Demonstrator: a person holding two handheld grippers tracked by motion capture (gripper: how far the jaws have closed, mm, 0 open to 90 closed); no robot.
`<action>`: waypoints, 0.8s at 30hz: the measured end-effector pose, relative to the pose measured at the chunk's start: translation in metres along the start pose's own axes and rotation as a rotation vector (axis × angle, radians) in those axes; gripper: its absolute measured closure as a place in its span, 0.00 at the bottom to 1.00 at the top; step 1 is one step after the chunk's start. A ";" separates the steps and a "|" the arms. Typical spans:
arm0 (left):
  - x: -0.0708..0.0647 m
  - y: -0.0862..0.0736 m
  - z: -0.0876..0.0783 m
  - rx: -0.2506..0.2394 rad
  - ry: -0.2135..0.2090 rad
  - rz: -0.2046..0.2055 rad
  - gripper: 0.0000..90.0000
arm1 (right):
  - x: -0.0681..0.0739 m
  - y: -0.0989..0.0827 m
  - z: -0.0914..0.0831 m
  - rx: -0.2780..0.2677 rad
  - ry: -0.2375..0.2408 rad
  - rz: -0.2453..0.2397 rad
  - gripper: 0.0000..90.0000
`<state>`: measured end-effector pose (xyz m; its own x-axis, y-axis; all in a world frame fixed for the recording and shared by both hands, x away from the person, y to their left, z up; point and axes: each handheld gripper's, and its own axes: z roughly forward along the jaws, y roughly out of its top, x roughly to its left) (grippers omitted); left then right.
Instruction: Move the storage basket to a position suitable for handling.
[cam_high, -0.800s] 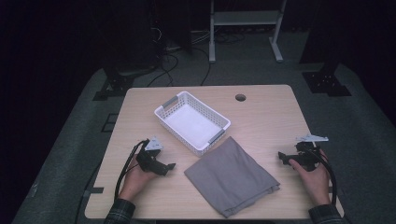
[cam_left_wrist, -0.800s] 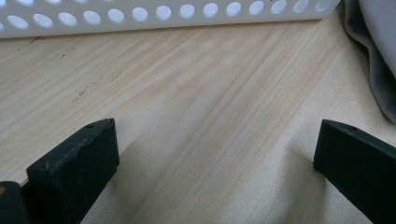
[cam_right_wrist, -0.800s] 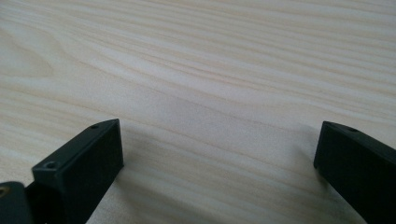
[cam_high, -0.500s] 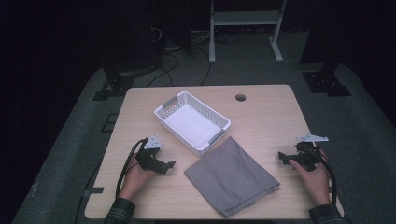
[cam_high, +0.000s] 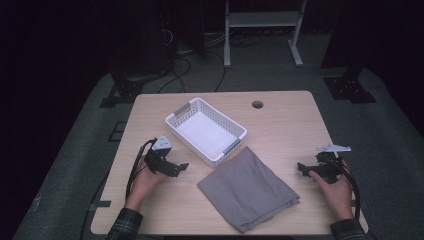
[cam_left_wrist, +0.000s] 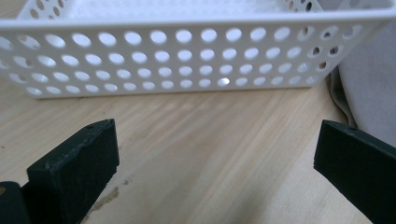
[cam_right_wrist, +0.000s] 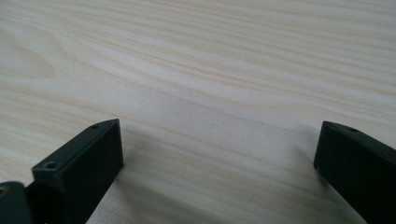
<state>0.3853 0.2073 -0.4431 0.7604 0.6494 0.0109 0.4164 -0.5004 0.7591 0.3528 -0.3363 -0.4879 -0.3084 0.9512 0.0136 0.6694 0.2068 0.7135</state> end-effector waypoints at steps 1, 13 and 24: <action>0.001 0.002 0.000 0.002 0.003 0.002 0.00 | 0.000 0.000 0.000 0.000 0.000 0.000 0.01; 0.008 0.020 0.017 0.015 0.006 0.009 0.00 | 0.000 0.000 0.000 0.000 0.000 0.000 0.00; 0.009 0.029 0.037 0.001 0.003 -0.006 0.00 | 0.000 0.000 0.000 0.000 0.000 -0.001 0.00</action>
<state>0.4227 0.1778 -0.4448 0.7561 0.6543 0.0081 0.4218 -0.4968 0.7584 0.3528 -0.3363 -0.4879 -0.3086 0.9511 0.0130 0.6694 0.2074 0.7134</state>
